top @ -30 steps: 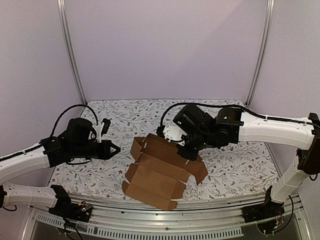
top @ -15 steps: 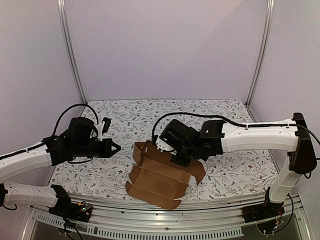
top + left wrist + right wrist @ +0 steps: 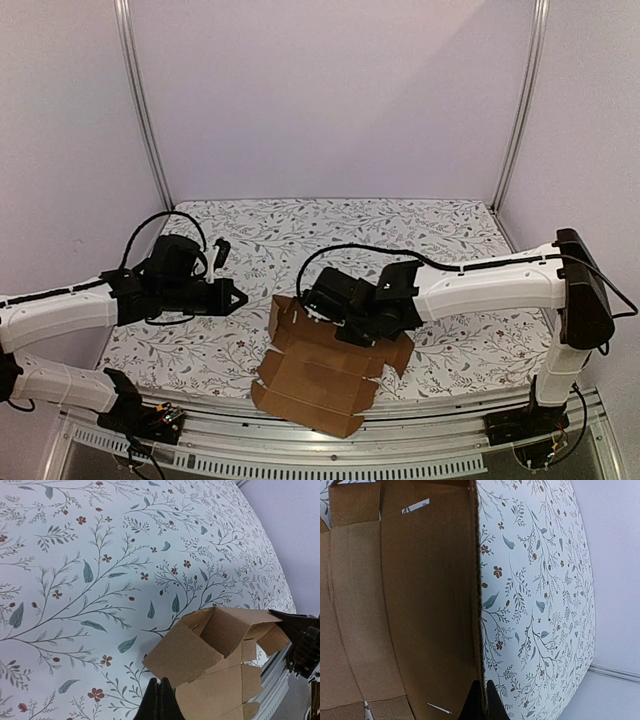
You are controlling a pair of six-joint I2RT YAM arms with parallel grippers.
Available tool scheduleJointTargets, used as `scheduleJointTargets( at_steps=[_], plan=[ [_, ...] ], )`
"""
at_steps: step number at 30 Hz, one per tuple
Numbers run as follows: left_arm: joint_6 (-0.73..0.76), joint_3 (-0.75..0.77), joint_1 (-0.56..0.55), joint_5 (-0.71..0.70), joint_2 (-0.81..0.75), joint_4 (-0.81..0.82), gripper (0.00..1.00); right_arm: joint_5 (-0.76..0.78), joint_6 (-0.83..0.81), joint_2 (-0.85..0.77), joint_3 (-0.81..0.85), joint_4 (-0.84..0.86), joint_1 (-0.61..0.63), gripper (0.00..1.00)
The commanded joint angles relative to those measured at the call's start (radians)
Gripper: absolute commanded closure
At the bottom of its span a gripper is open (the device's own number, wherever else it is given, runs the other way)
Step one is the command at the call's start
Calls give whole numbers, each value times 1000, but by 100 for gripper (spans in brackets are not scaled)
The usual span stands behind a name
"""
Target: Fold the paper box
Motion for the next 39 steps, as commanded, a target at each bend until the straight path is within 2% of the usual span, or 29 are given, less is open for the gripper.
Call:
scheduleJointTargets(
  at_steps=[1, 5, 11, 18, 20, 31, 39],
  plan=[
    [27, 6, 51, -2, 19, 49, 100, 76, 0, 8, -30, 33, 16, 100],
    [15, -10, 96, 81, 56, 111, 100, 108, -25, -10, -47, 69, 23, 100],
    [9, -5, 102, 141, 76, 168, 100, 169, -69, -41, -47, 102, 27, 100],
    [1, 3, 105, 164, 96, 204, 100, 216, -133, -83, -21, 103, 28, 100],
    [-3, -1, 110, 159, 105, 256, 100, 222, -143, -100, -28, 107, 31, 100],
    [-25, 0, 127, 249, 242, 412, 100, 329, -174, -71, -96, 178, 66, 100],
    [-22, 4, 134, 302, 358, 518, 100, 329, -166, -64, -104, 188, 79, 100]
  ],
)
